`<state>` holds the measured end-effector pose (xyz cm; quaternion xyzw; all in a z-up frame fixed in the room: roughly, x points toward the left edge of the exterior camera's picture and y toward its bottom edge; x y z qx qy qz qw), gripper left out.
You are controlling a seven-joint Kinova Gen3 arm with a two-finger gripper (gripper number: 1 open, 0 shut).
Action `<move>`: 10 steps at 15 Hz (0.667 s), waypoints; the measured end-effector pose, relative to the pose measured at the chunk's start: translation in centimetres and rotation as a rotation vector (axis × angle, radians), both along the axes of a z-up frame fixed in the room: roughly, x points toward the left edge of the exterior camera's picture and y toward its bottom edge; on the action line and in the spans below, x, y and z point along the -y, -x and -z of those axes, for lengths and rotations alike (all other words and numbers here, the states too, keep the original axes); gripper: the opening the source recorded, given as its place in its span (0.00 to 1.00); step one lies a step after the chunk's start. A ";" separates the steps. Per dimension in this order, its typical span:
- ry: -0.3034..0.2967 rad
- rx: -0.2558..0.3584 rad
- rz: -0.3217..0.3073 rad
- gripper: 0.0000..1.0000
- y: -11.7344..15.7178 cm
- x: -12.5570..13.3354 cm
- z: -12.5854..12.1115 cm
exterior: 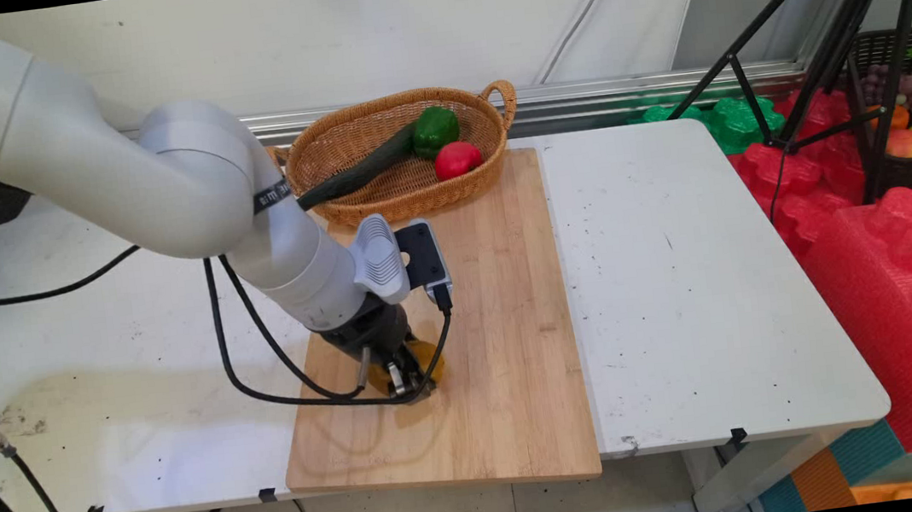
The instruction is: Place the picked object in the vegetable basket
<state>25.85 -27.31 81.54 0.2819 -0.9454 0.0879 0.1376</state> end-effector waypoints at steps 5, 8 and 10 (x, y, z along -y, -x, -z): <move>0.049 -0.045 -0.022 0.00 0.0 -0.2 -3.2; 0.121 -0.103 -0.069 0.00 0.1 0.7 -6.7; 0.166 -0.131 -0.103 0.00 0.0 1.5 -8.5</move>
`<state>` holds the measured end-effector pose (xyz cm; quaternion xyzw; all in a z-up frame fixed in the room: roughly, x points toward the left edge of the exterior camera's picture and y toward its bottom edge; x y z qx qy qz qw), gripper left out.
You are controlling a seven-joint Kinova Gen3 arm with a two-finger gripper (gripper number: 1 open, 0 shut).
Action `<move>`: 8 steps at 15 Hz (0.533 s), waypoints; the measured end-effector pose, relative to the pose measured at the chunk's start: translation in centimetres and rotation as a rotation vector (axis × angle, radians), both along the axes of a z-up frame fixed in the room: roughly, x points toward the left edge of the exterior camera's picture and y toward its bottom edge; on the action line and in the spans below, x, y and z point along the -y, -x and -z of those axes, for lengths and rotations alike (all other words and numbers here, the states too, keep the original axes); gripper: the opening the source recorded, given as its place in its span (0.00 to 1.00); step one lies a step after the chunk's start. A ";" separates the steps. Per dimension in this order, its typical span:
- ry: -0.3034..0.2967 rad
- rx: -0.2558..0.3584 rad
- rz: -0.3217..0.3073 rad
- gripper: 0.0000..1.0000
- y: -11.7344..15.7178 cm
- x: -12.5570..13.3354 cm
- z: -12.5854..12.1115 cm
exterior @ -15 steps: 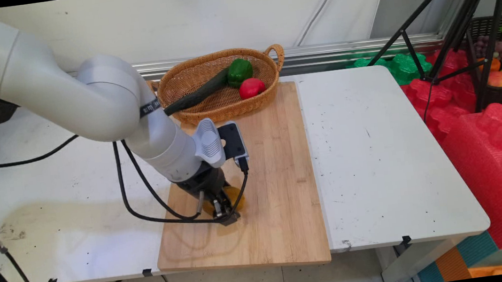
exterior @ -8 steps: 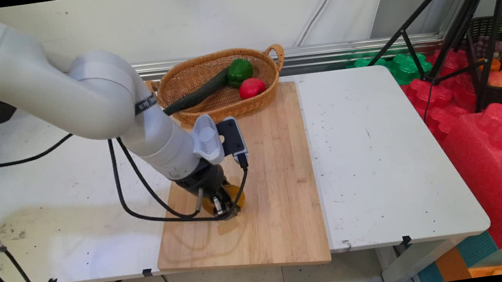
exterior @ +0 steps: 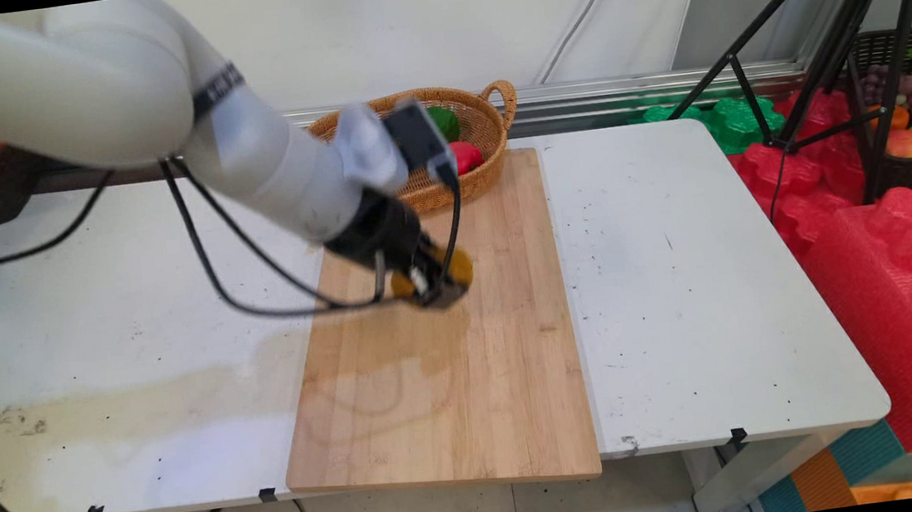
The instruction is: Place the picked object in the vegetable basket
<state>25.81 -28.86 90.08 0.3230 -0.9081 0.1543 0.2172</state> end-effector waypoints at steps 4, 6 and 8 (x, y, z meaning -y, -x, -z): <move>0.114 -0.057 -0.090 0.00 -0.8 3.2 -3.7; 0.164 -0.075 -0.138 0.00 -1.4 5.2 -4.9; 0.201 -0.081 -0.181 0.00 -2.1 7.2 -5.6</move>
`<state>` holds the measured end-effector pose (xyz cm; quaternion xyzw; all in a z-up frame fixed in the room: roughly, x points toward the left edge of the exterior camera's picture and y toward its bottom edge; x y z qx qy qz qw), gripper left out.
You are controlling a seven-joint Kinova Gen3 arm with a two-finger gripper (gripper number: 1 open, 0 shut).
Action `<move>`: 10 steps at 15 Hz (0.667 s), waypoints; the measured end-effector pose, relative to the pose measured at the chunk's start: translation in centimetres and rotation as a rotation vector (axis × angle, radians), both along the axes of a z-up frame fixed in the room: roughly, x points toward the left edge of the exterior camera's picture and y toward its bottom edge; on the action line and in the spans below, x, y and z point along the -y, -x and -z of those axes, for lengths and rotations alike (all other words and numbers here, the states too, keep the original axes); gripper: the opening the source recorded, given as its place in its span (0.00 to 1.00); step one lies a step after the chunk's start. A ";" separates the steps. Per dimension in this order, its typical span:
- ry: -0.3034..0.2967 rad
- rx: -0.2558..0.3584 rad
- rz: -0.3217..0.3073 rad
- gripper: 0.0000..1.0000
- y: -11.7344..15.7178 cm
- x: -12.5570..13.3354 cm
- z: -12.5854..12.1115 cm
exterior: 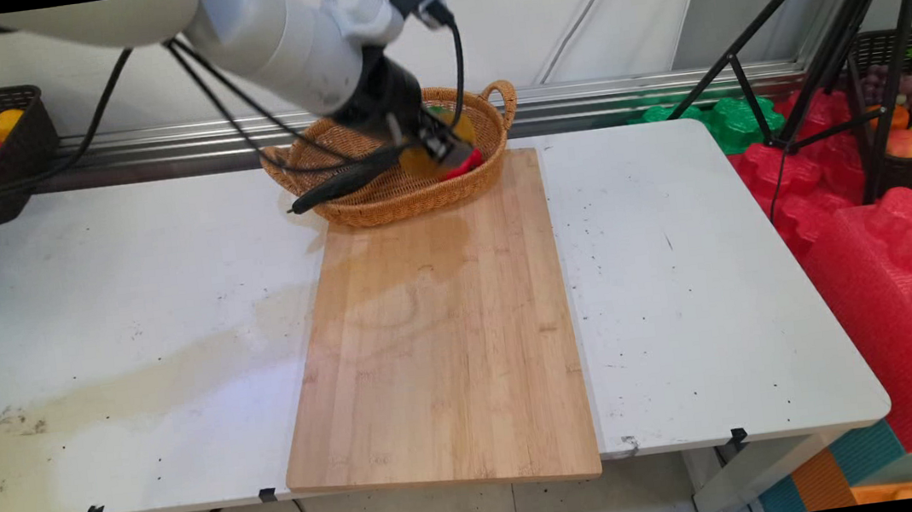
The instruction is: Place the picked object in the vegetable basket
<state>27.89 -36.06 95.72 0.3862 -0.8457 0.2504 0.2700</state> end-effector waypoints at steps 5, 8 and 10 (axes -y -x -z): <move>0.045 0.005 -0.086 0.00 -1.7 4.2 0.1; 0.051 0.012 -0.128 0.00 -2.7 7.0 1.3; 0.044 0.019 -0.149 0.00 -3.3 9.0 2.6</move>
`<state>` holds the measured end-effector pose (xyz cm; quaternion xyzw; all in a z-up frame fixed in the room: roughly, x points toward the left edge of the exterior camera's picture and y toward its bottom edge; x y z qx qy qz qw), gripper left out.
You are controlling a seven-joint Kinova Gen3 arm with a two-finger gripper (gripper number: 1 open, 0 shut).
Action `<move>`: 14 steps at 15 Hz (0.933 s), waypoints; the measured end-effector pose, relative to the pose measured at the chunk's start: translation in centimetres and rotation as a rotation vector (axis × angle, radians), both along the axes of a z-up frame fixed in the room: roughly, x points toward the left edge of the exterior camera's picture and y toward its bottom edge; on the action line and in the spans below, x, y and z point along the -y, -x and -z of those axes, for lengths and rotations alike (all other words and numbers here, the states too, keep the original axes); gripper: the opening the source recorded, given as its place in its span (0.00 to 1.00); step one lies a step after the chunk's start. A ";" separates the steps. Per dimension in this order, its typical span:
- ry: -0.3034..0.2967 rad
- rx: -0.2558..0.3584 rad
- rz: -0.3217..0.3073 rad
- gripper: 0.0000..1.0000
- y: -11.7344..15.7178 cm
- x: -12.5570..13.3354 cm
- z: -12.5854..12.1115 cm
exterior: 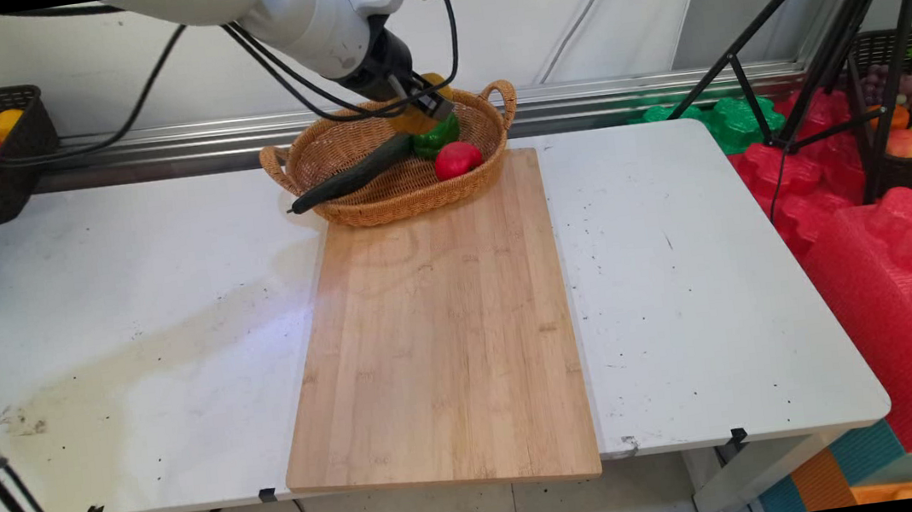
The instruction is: Place the picked object in the vegetable basket
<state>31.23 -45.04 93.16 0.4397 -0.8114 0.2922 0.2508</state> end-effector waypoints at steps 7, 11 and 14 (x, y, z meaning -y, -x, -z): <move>-0.062 0.021 -0.022 0.00 -1.6 3.9 4.1; -0.116 0.026 -0.026 0.00 -2.4 5.2 6.9; -0.144 0.022 -0.033 0.00 -2.8 5.6 8.3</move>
